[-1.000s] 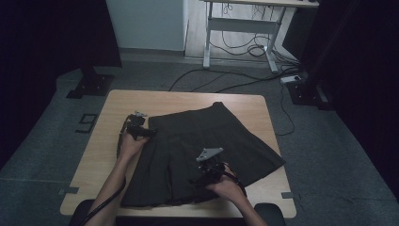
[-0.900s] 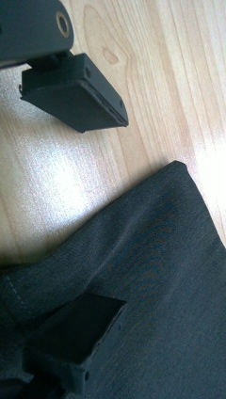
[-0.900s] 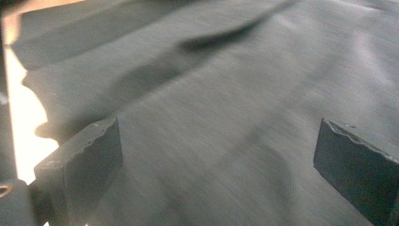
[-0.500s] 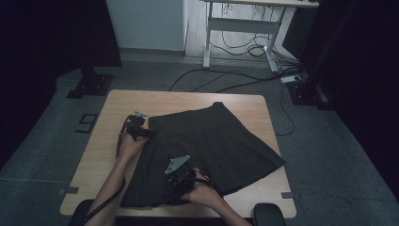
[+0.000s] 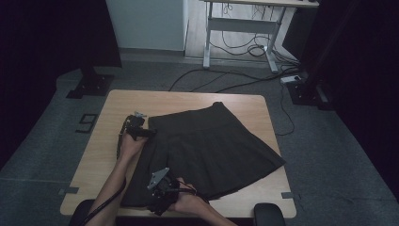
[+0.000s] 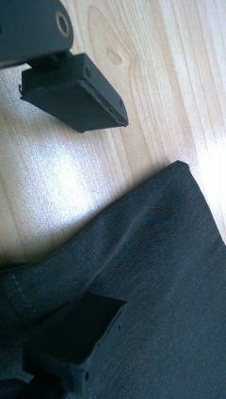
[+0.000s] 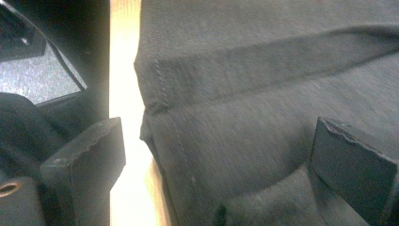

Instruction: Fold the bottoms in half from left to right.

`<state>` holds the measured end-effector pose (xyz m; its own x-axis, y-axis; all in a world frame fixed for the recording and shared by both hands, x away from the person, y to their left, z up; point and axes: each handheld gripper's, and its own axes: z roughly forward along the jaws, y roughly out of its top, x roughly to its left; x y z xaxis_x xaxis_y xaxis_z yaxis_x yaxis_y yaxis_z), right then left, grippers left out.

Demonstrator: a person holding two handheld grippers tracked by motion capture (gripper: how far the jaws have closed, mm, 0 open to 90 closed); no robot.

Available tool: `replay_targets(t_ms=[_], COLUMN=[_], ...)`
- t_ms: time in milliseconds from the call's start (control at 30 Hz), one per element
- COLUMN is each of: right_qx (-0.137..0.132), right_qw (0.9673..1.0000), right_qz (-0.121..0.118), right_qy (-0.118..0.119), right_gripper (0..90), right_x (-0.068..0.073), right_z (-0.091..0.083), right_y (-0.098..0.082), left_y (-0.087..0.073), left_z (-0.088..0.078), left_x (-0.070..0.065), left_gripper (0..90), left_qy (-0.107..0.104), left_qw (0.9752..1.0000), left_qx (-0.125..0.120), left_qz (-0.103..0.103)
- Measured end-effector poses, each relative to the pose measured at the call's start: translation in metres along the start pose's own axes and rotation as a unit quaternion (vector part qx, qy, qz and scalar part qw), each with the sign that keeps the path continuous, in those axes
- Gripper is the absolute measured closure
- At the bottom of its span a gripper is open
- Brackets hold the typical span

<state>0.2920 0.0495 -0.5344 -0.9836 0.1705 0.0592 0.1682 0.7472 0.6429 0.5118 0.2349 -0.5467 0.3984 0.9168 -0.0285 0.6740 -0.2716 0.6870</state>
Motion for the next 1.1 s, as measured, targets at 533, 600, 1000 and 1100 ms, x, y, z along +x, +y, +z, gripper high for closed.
replay_targets(t_ms=[533, 600, 1000, 1100], right_qx=[0.034, 0.034, 0.026, 0.022], right_qw=[0.9984, 0.9983, 0.9988, 0.9993], right_qz=[-0.03, -0.029, -0.009, -0.004], right_qy=[-0.033, -0.037, -0.042, -0.028], right_gripper=[50.8, 60.4, 81.4, 81.4], right_x=[0.0, -0.003, -0.012, -0.01], right_z=[0.01, 0.008, 0.004, 0.007], right_y=[0.019, 0.019, 0.015, 0.018], left_y=[-0.002, -0.001, 0.003, 0.0], left_z=[-0.003, -0.003, -0.005, -0.009], left_x=[-0.005, -0.007, -0.016, -0.01], left_gripper=[32.8, 42.7, 81.0, 80.9], left_qy=[-0.021, -0.022, -0.048, -0.054], left_qw=[0.9995, 0.9994, 0.9985, 0.9982], left_qx=[-0.018, -0.02, -0.007, -0.003], left_qz=[0.017, 0.016, 0.026, 0.026])
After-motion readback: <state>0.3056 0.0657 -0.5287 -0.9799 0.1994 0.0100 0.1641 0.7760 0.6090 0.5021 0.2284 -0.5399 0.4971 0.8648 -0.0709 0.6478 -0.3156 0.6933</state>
